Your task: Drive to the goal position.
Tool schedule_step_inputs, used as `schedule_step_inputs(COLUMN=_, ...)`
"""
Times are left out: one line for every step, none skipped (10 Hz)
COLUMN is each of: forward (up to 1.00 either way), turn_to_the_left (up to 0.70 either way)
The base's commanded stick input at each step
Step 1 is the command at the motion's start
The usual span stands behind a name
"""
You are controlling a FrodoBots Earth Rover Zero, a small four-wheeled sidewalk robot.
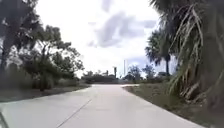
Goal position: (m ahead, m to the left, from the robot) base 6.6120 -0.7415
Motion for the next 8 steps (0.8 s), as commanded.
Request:
schedule_step_inputs(forward=0.85, turn_to_the_left=0.00)
schedule_step_inputs(forward=0.85, turn_to_the_left=0.00)
schedule_step_inputs(forward=0.85, turn_to_the_left=0.00)
schedule_step_inputs(forward=0.85, turn_to_the_left=0.00)
schedule_step_inputs(forward=0.85, turn_to_the_left=0.00)
schedule_step_inputs(forward=0.85, turn_to_the_left=0.00)
schedule_step_inputs(forward=0.85, turn_to_the_left=0.00)
schedule_step_inputs(forward=0.85, turn_to_the_left=0.00)
